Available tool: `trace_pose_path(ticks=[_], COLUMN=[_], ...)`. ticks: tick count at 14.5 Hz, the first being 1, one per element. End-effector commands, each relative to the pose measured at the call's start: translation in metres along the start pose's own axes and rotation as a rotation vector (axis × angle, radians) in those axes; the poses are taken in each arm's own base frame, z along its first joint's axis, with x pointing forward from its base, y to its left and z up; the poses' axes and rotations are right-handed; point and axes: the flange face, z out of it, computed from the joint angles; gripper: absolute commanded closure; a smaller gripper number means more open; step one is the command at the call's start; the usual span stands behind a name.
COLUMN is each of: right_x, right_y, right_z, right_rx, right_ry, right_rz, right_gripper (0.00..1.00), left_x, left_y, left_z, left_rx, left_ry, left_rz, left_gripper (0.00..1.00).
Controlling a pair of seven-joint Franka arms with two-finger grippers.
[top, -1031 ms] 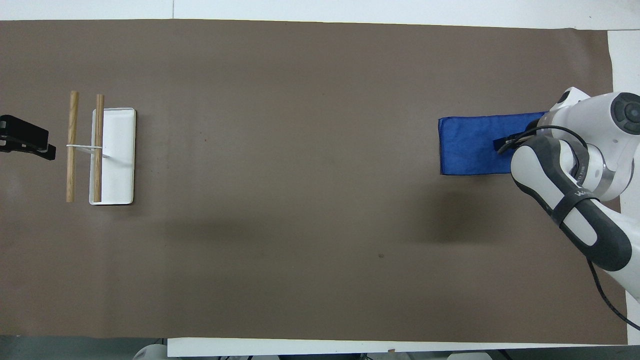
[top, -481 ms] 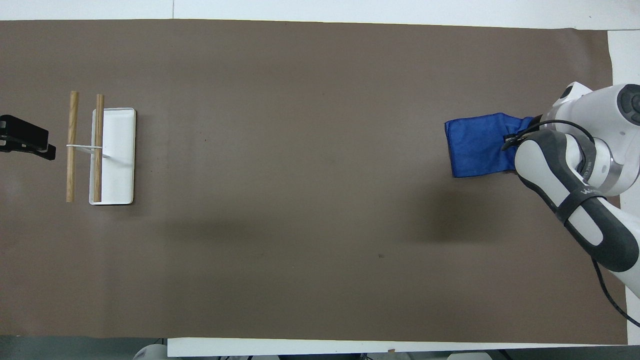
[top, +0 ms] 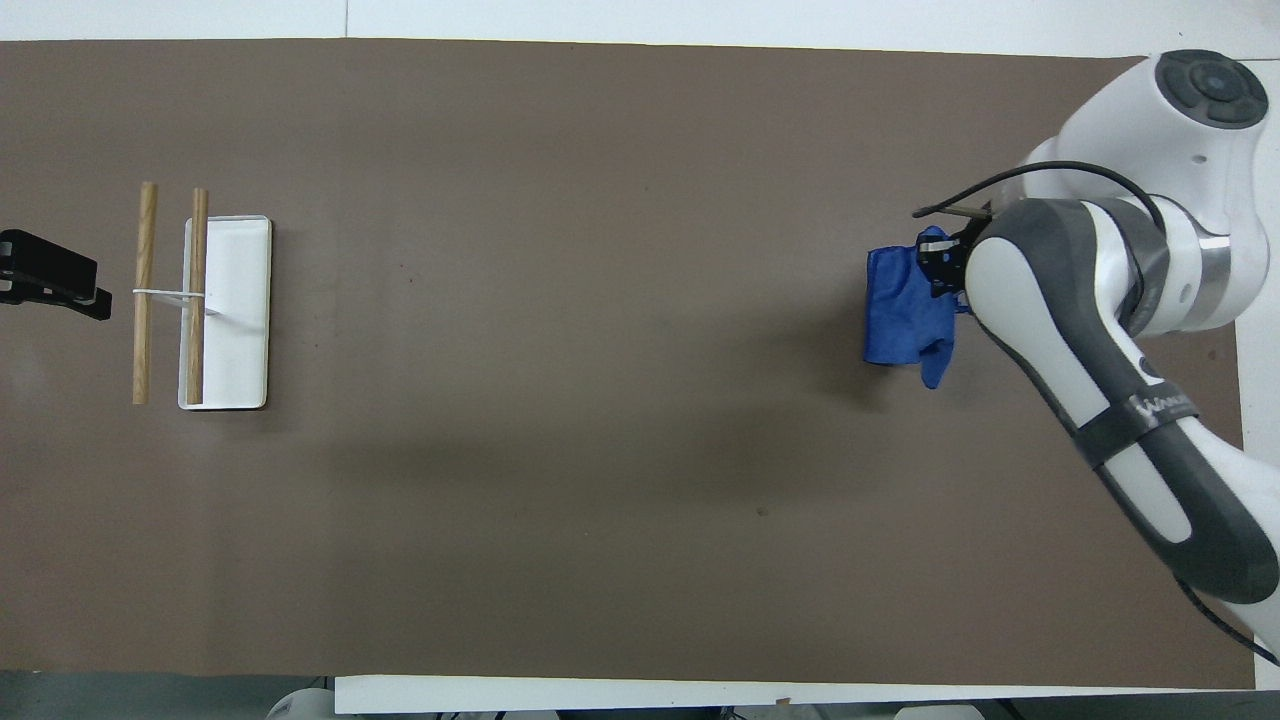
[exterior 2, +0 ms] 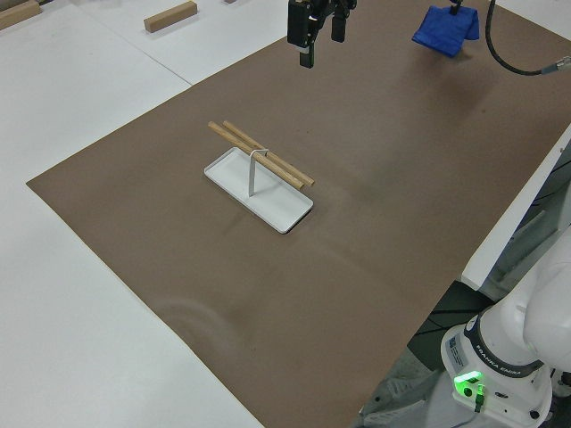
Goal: Right arm passes towel to left arm to hang
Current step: 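Lift the towel with the right gripper while the left gripper approaches, then close the left gripper on the towel held by the right gripper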
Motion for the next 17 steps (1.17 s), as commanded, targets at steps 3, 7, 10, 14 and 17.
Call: trace_pose_path(ticks=[3,7,10,14,17], right_x=[-0.043,-0.063,-0.075,-0.088,-0.097], right_y=[-0.117,-0.182,-0.206,-0.231,-0.252], right_z=[-0.036,-0.05,-0.065,-0.076,-0.076], right_rx=[0.209,0.434,0.589,0.703,0.759], right_ry=[-0.096,-0.201,-0.321,-0.405,-0.402], right_rz=[0.412,0.647,0.743,0.813,0.858], right_gripper=[1.0,1.0,1.0,1.0,1.0], left_x=[0.004,0.003,-0.007,-0.016,-0.024], left_y=[0.02,0.059,0.1,0.15,0.167], left_z=[0.003,0.039,0.072,0.092,0.103], left_rx=[-0.028,-0.253,-0.357,-0.455,-0.44], left_ry=[0.052,0.029,0.0,-0.025,-0.077], left_rz=[-0.331,-0.857,-1.179,-1.518,-1.672], left_gripper=[0.0,0.0,0.0,0.0,0.0])
